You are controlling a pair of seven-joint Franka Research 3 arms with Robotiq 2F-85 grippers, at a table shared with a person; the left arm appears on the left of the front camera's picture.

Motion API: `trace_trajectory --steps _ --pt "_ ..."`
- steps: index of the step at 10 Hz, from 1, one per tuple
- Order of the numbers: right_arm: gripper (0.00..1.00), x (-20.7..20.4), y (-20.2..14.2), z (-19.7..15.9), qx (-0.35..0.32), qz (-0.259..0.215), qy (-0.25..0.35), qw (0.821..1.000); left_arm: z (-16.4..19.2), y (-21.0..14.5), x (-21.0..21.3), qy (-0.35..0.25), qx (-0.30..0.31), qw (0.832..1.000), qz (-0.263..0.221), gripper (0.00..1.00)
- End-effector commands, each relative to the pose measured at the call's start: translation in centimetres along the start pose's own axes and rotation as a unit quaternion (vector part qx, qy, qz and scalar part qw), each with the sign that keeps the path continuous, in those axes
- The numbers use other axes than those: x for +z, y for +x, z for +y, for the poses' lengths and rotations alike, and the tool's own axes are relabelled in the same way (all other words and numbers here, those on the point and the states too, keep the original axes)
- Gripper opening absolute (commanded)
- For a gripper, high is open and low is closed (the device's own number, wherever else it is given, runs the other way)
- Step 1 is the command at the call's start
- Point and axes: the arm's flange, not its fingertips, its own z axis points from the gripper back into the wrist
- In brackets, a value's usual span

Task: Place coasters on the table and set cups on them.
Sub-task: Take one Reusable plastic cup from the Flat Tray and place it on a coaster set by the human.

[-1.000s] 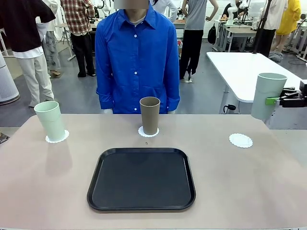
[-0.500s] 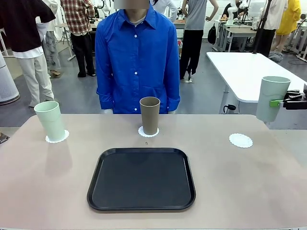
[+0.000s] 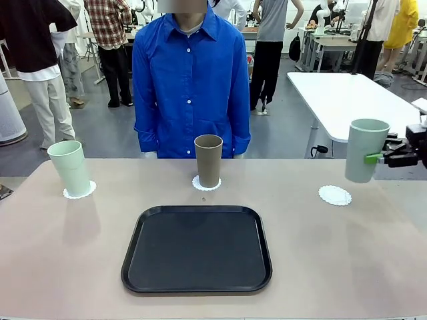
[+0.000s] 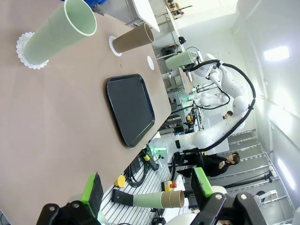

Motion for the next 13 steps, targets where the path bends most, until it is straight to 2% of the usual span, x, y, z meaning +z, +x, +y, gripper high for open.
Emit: trace_trajectory --steps 1,2,4,7,11,13 --pt "0.85 -0.2 -1.3 -1.2 0.057 -0.01 0.057 0.997 -0.2 -0.1 0.0 0.001 0.002 1.0 -0.007 1.0" --pt "0.85 -0.5 -2.1 -1.7 0.061 -0.025 0.071 0.995 -0.2 -0.1 0.0 0.001 0.002 1.0 -0.007 1.0" --pt "0.85 -1.2 -3.9 -2.7 0.065 -0.025 0.076 0.995 -0.2 -0.1 0.0 0.001 0.002 1.0 -0.007 1.0" --pt "0.85 -2.4 -5.9 -4.4 0.037 -0.023 0.048 0.998 -0.2 -0.1 0.0 0.001 0.002 1.0 -0.007 1.0" --pt "0.85 -2.6 -7.0 -5.6 0.025 -0.06 0.035 0.997 -0.2 -0.1 0.0 0.001 0.002 1.0 -0.007 1.0" --pt "0.85 -2.8 -7.2 -5.8 0.009 -0.057 0.011 0.998 -0.2 -0.1 0.0 0.001 0.002 1.0 -0.007 1.0"
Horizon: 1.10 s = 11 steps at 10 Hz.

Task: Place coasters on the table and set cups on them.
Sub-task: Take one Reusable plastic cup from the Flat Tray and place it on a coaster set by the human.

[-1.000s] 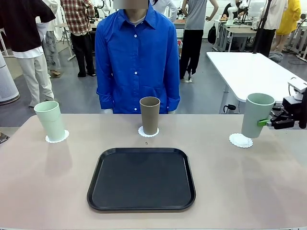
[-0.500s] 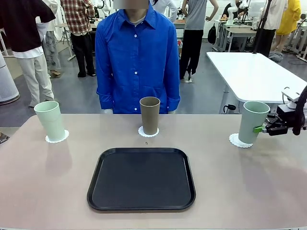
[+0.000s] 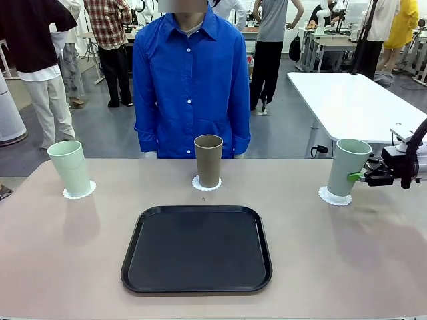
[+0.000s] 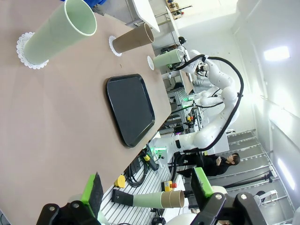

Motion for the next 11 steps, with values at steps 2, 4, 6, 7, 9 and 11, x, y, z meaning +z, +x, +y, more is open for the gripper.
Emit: trace_trajectory --steps 2,4,6,7,9,11 --pt "0.85 0.0 0.1 0.2 0.005 0.004 0.008 1.0 -0.2 -0.1 0.0 0.001 0.002 1.0 -0.007 1.0" --pt "0.85 0.0 0.1 0.2 0.005 0.004 0.008 1.0 -0.2 -0.1 0.0 0.001 0.002 1.0 -0.007 1.0" --pt "0.85 0.4 -0.5 -0.3 0.006 -0.015 0.007 1.0 -0.2 -0.1 0.0 0.001 0.002 1.0 -0.007 1.0" --pt "0.85 0.4 -0.6 -0.2 0.014 -0.017 0.013 1.0 -0.2 -0.1 0.0 0.001 0.002 1.0 -0.007 1.0" --pt "0.85 0.3 -0.8 -0.3 0.012 -0.014 0.013 1.0 -0.2 -0.1 0.0 0.001 0.002 1.0 -0.007 1.0" --pt "0.85 -0.1 -1.2 -0.6 0.001 0.001 0.008 1.0 -0.2 -0.1 0.0 0.001 0.002 1.0 -0.007 1.0"
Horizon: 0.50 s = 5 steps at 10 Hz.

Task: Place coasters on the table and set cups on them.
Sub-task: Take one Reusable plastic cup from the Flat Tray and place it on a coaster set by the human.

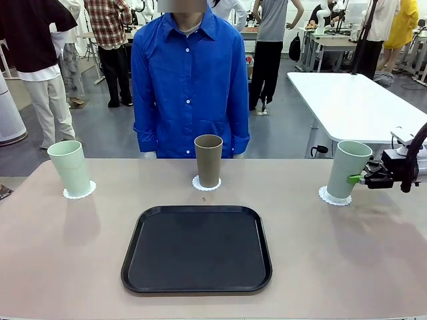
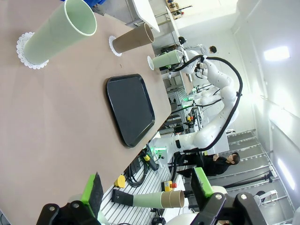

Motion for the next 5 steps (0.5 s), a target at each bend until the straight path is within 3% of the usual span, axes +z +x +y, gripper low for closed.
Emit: trace_trajectory --steps 1,5 --pt "0.85 -0.21 -0.27 -1.11 -0.003 0.015 -0.004 1.0 -0.2 -0.06 0.03 0.001 0.002 1.0 -0.007 1.0" --pt "0.85 -0.33 -1.05 -1.84 -0.016 0.017 -0.007 1.0 -0.2 -0.06 0.03 0.001 0.002 1.0 -0.007 1.0"
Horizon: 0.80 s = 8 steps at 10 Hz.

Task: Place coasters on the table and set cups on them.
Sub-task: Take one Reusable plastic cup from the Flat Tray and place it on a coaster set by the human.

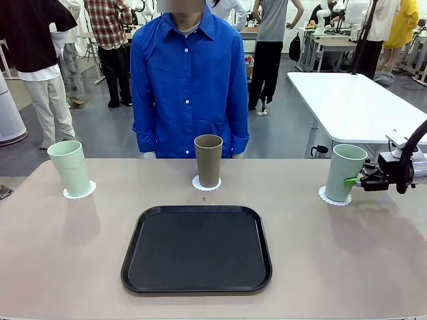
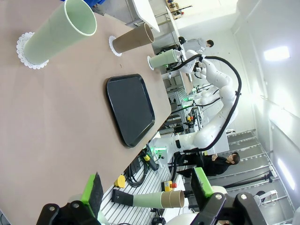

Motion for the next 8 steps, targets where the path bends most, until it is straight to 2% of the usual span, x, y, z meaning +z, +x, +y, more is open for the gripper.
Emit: trace_trajectory --steps 1,3,4,8 --pt "0.85 0.03 -0.02 -1.13 -0.012 -0.001 0.001 1.0 -0.2 -0.06 0.03 0.001 0.002 1.0 -0.007 1.0" --pt "0.85 0.05 -0.06 -1.11 -0.021 -0.007 0.006 1.0 -0.2 -0.06 0.03 0.001 0.002 1.0 -0.007 1.0" --pt "1.0 0.13 -0.07 -1.1 -0.022 -0.012 0.006 1.0 -0.2 -0.06 0.03 0.001 0.002 1.0 -0.007 1.0" --pt "1.0 0.52 -0.3 -1.14 -0.029 -0.011 0.017 0.999 -0.2 -0.06 0.03 0.001 0.002 1.0 -0.007 1.0"
